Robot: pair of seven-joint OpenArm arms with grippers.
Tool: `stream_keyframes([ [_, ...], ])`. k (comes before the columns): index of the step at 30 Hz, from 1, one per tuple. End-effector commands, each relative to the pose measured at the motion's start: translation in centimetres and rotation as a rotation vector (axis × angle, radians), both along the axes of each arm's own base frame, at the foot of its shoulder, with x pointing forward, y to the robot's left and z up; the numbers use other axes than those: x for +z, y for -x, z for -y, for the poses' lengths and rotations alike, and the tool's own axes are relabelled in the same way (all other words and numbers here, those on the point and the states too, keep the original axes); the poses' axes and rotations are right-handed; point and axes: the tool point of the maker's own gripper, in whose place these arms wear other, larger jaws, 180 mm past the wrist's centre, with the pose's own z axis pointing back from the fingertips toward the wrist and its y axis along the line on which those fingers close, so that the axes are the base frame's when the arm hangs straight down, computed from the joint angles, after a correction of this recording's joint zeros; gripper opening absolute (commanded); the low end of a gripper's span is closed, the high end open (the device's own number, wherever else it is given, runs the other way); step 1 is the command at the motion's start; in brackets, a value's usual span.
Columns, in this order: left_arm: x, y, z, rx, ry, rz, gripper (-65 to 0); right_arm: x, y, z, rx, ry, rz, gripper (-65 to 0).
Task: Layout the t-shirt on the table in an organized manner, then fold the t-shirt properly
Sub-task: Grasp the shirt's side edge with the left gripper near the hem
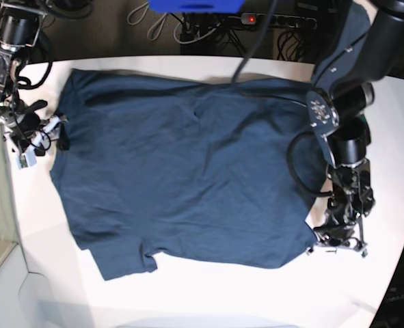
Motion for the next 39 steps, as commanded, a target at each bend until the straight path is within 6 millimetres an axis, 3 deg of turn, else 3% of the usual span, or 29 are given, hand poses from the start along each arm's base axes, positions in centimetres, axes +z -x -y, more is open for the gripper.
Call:
stream_keyframes([
  [1,2.1,-1.6,-0.2,0.008,0.002,0.057,-65.0,-0.9,1.6,1.6,0.001,0.057,-0.081,-22.5],
  [13,-0.1,-2.3,5.0,-0.144,-0.078,-0.016,-65.0,-1.4,2.4,1.5,0.007,0.058,-0.102,-22.5],
  [17,-2.7,-0.4,5.9,-0.187,-0.060,-0.097,-65.0,-0.9,2.2,2.9,0.000,0.072,-0.071,-22.5],
  [19,-3.2,0.5,6.7,-0.204,-0.054,-0.110,-65.0,-1.0,2.4,5.0,-0.022,0.092,-0.079,-22.6],
  [23,-2.6,2.9,6.6,-0.246,-0.096,-0.127,-65.0,1.5,-0.3,7.9,-0.054,0.121,-0.020,-22.6],
  [26,-2.0,5.5,7.8,-0.291,-0.102,-0.160,-65.0,5.2,-2.4,7.5,-0.014,0.179,0.072,-22.6],
  [31,1.8,7.5,7.9,-0.289,-0.172,-0.060,-65.0,9.9,-4.5,1.3,0.073,0.228,0.165,-22.6],
  [35,3.2,7.3,7.3,-0.281,-0.197,-0.026,-65.0,10.8,-5.1,-6.2,0.148,0.154,0.223,-22.5],
  [37,3.5,7.0,7.2,-0.277,-0.199,-0.016,-65.0,10.1,-5.1,-10.0,0.200,0.098,0.223,-22.5],
  [39,3.3,6.1,7.4,-0.281,-0.184,-0.023,-65.0,8.7,-5.0,-12.4,0.224,0.047,0.197,-22.5],
])
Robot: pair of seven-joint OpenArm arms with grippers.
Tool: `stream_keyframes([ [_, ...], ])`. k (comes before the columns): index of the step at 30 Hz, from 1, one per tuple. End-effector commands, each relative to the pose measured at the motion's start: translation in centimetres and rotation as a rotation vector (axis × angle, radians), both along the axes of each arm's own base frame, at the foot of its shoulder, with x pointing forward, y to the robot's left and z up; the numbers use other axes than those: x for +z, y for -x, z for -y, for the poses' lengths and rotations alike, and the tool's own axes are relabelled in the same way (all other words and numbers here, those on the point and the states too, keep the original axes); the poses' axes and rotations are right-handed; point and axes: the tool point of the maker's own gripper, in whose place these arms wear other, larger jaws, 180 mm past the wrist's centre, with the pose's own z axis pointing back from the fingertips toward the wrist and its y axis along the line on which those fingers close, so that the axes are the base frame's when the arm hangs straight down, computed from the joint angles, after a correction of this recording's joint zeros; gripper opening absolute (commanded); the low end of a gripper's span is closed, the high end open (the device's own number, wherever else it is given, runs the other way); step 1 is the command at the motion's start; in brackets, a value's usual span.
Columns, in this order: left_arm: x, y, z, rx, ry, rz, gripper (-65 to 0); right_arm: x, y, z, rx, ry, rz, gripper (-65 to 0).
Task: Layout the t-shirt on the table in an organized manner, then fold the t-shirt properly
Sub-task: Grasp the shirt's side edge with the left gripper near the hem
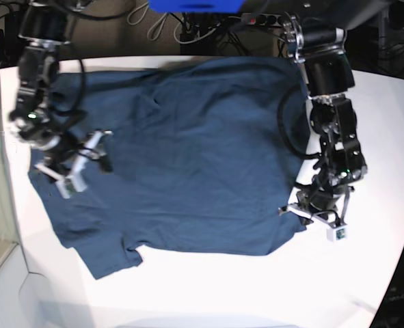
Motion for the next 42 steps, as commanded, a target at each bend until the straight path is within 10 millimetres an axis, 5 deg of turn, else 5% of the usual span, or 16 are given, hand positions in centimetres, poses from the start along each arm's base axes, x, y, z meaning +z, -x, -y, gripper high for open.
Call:
stream_keyframes([
  [1,2.0,-2.0,0.2,-0.003,0.007,0.056,-65.0,0.3,-0.7,-0.2,0.004,-0.009,0.021,-22.5],
  [4,0.3,-3.1,0.4,-0.005,0.040,-0.008,-65.0,-2.1,-1.1,-2.4,0.034,-0.012,-0.048,-22.7],
  [8,-0.4,-4.3,0.0,-0.002,0.050,-0.038,-65.0,-4.6,-0.7,-2.5,0.032,-0.009,-0.096,-25.9],
  [14,-0.9,-5.0,-0.4,0.019,0.045,-0.006,-65.0,-7.5,3.1,2.6,0.025,0.090,-0.173,-28.0],
  [23,-3.9,-4.4,-0.4,0.040,0.073,-0.053,-65.0,-8.8,6.2,5.3,0.033,0.135,-0.204,-28.1],
  [33,-1.4,-5.9,3.3,-0.044,0.115,0.028,-65.0,-9.0,6.3,4.2,0.039,0.114,-0.208,-28.1],
  [42,-1.7,-5.6,3.1,-0.044,0.118,0.005,-60.7,-9.0,6.3,4.5,0.033,0.119,-0.211,-28.1],
])
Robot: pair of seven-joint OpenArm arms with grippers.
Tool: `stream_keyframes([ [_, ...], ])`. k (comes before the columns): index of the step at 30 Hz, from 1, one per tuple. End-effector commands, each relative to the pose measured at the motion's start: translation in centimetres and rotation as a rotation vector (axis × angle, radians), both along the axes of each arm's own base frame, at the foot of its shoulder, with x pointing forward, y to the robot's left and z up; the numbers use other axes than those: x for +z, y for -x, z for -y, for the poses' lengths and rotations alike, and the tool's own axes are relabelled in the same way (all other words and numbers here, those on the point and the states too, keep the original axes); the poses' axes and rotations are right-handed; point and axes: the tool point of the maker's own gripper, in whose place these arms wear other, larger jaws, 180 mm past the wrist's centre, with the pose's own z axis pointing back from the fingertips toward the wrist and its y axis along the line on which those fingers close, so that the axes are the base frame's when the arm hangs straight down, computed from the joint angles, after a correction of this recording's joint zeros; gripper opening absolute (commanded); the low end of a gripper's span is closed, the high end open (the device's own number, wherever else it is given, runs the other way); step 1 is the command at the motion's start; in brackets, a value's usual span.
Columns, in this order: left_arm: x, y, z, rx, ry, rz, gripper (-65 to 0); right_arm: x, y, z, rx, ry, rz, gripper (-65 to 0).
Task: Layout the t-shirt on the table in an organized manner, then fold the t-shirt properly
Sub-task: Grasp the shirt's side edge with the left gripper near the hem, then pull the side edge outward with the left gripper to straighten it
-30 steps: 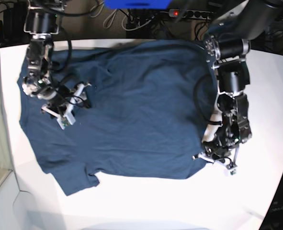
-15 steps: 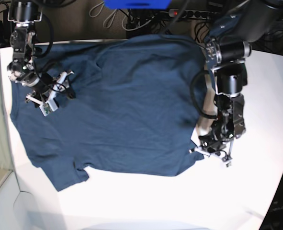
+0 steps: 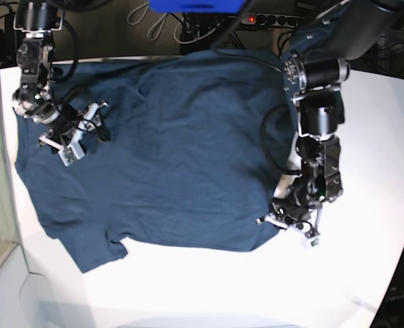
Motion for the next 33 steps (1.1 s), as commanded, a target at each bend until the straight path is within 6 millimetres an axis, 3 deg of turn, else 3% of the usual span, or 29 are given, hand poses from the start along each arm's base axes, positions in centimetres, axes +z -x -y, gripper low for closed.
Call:
stream_keyframes([
  [1,2.8,-1.9,-0.3,0.006,0.000,0.079,-58.0,-1.4,1.4,1.2,0.010,0.079,-0.085,-28.1],
  [9,2.8,-1.9,0.0,0.006,0.006,0.083,-12.5,-1.5,1.4,1.2,0.010,0.079,-0.086,-28.1],
  [12,2.5,-1.8,0.1,0.003,0.006,0.077,-4.9,-1.5,1.4,1.2,0.010,0.079,-0.086,-28.1],
  [18,2.8,-2.2,-0.1,0.024,0.007,0.115,-4.0,-1.4,1.3,1.2,0.010,0.079,-0.084,-28.1],
  [27,-1.8,-0.6,-0.9,0.104,0.058,0.057,-4.7,-1.4,1.3,1.3,0.009,0.082,-0.085,-28.1],
  [30,-2.0,-0.4,-0.9,0.106,0.058,0.057,-12.9,-1.5,1.4,1.3,0.008,0.082,-0.086,-28.1],
  [33,-2.0,-0.5,-0.9,0.109,0.060,0.057,-31.9,-1.5,1.4,1.3,0.008,0.082,-0.086,-28.1],
])
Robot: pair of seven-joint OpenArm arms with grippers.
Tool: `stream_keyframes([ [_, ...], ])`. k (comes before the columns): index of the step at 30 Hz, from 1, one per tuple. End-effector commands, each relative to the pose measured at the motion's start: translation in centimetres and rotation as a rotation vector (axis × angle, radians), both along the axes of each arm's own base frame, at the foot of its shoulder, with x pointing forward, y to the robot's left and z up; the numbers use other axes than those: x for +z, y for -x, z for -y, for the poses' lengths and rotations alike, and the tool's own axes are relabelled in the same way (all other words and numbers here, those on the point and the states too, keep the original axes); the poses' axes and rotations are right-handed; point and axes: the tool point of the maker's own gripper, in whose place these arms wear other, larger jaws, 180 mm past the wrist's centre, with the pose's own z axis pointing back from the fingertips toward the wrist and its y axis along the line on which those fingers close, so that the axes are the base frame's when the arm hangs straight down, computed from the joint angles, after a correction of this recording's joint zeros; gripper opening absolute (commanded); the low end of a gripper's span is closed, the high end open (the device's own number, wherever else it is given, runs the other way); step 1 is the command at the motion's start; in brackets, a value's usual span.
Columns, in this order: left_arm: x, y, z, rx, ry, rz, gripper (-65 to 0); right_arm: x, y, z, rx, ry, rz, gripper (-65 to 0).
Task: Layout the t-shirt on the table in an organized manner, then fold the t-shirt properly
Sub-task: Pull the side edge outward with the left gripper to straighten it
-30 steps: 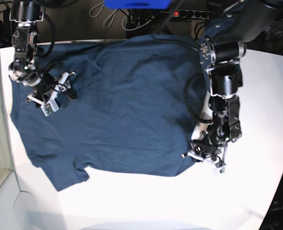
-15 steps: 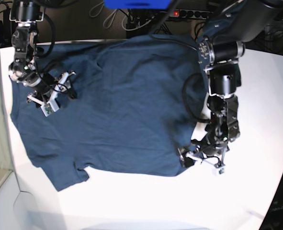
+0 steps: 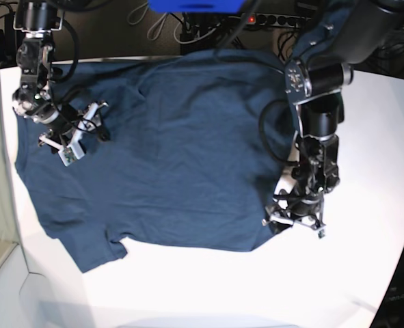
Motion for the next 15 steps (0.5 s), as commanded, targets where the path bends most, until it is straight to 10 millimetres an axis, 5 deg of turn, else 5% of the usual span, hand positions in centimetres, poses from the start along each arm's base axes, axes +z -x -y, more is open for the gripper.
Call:
stream_keyframes([
  [1,0.1,-0.2,0.4,-0.015,0.000,-0.024,-38.0,-1.4,1.4,1.3,0.010,0.082,-0.085,-28.1],
  [8,0.0,-0.1,0.3,-0.017,-0.005,-0.027,-41.0,-1.5,1.4,1.3,0.010,0.082,-0.087,-28.1],
  [13,0.6,-0.6,-0.8,-0.007,-0.018,-0.014,-64.5,-1.5,1.4,1.3,0.010,0.082,-0.087,-28.1],
  [15,1.3,-1.2,-1.0,-0.012,-0.029,-0.006,-64.2,-1.5,1.4,1.3,0.010,0.083,-0.087,-28.1],
])
